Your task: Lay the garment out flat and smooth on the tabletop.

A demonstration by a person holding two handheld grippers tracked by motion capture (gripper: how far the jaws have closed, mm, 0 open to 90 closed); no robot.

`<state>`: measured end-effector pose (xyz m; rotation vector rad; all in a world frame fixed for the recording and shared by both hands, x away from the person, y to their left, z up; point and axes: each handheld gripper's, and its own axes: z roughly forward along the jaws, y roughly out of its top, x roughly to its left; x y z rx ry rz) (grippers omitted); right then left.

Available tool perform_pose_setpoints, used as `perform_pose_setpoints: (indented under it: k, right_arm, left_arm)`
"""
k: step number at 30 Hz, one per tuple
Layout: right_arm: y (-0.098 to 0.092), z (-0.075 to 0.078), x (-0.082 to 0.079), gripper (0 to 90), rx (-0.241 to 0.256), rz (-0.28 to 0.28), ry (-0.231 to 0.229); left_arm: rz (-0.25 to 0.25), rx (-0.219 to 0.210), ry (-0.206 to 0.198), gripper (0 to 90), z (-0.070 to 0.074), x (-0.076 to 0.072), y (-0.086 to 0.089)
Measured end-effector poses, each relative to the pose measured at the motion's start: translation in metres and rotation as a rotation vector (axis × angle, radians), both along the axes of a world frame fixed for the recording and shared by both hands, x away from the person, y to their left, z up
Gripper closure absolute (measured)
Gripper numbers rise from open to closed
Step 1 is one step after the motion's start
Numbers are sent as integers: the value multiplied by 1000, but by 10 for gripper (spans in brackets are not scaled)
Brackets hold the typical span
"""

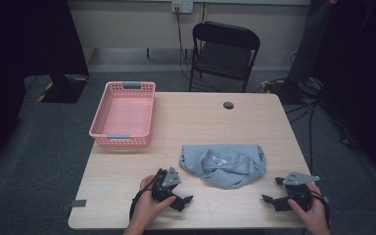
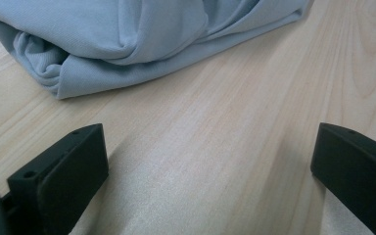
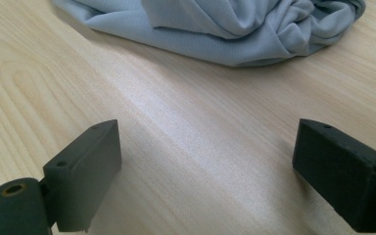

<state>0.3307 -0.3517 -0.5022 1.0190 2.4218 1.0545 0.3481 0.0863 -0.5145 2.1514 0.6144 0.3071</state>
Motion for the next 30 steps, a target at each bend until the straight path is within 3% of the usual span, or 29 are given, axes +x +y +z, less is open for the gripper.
perform_pose_setpoints:
  k: [5,10,14,19,24,28,30]
  right_arm:
    - [-1,0,1,101,12,-21,7]
    - [-2,5,5,126,26,-61,36]
    - [-2,14,10,123,60,-64,20]
    - [5,34,21,130,132,-55,-22]
    - [17,50,39,208,175,-46,-35]
    - [27,54,49,307,194,-42,-30]
    - [31,54,53,364,194,-36,-25]
  left_arm:
    - [5,6,0,7,1,1,0]
    - [35,-16,12,183,6,4,1]
    - [36,-67,15,157,13,9,2]
    - [54,-139,-28,158,33,20,-5]
    - [67,-176,-40,158,44,33,-18]
    - [73,-173,-33,172,47,43,-28]
    - [67,-165,-27,232,47,46,-31]
